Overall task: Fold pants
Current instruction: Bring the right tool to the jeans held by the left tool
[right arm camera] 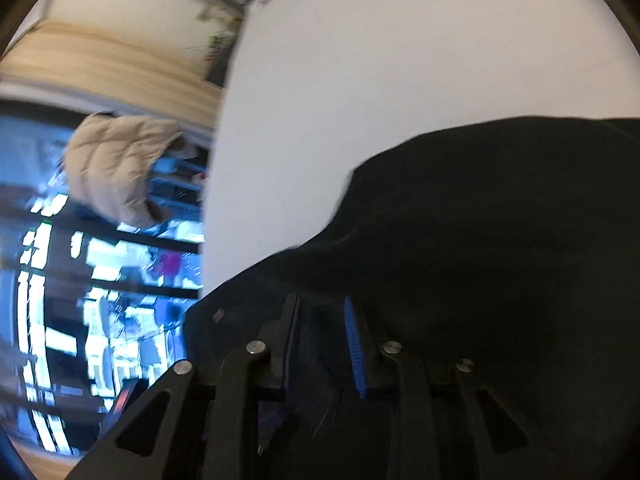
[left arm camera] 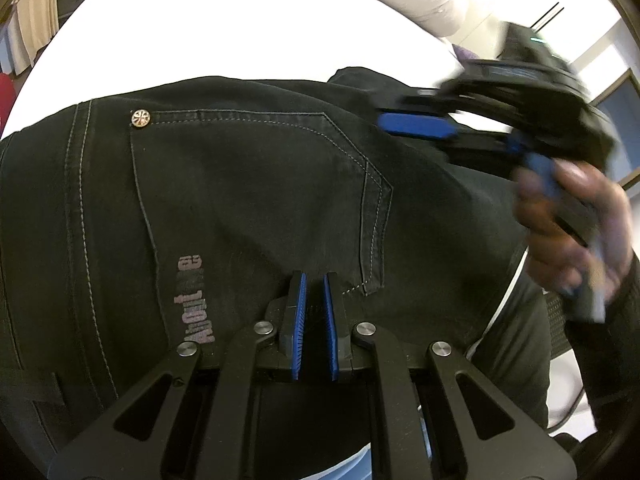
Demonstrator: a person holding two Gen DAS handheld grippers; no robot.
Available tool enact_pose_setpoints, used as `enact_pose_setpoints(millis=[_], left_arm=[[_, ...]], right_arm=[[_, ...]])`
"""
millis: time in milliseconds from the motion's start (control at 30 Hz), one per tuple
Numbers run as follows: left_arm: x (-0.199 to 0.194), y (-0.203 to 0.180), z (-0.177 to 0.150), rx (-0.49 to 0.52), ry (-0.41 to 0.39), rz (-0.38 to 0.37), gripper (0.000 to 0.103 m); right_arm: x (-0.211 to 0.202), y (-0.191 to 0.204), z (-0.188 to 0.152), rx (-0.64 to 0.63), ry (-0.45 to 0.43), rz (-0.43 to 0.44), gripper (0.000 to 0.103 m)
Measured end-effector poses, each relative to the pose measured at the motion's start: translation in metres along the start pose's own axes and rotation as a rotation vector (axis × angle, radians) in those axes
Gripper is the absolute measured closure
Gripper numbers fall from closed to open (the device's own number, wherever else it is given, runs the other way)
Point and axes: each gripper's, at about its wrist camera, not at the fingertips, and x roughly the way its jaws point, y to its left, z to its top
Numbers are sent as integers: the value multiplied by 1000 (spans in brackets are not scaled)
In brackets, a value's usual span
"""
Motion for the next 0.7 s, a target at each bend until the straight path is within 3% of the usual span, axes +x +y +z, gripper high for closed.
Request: enact_pose_setpoints(millis=[67, 100, 133, 167, 300, 333, 367, 467, 533, 633, 700], left_arm=[[-1, 5, -3, -15, -9, -17, 94], [-1, 7, -5, -23, -12, -24, 94], [-1, 9, -5, -25, -14, -28, 94], [-2, 9, -7, -24, -17, -29, 94], [-3, 8, -12, -9, -38, -21, 94], [-2, 9, -14, -12, -42, -23, 94], [-2, 9, -15, -17, -45, -27, 94], [-2, 13, -19, -30, -57, -38, 94], [-4, 16, -24, -29, -62, -37, 94], [-6, 15, -26, -25, -57, -30, 94], [-7, 14, -31, -30, -59, -29, 94]], right_arm=[[15, -12, 10, 19, 6, -23, 75], [22, -27, 17, 73, 13, 14, 80], [22, -36, 21, 114, 11, 36, 96], [20, -51, 28, 175, -8, 83, 102], [-23, -84, 44, 244, -259, -43, 103], [-32, -89, 44, 297, -275, -26, 98], [-39, -83, 41, 290, -277, -2, 85], [-41, -36, 27, 141, -231, 39, 61], [-17, 1, 17, 37, -132, 108, 55], [18, 22, 9, -17, -56, 114, 54], [34, -5, 12, 114, -35, 136, 69]])
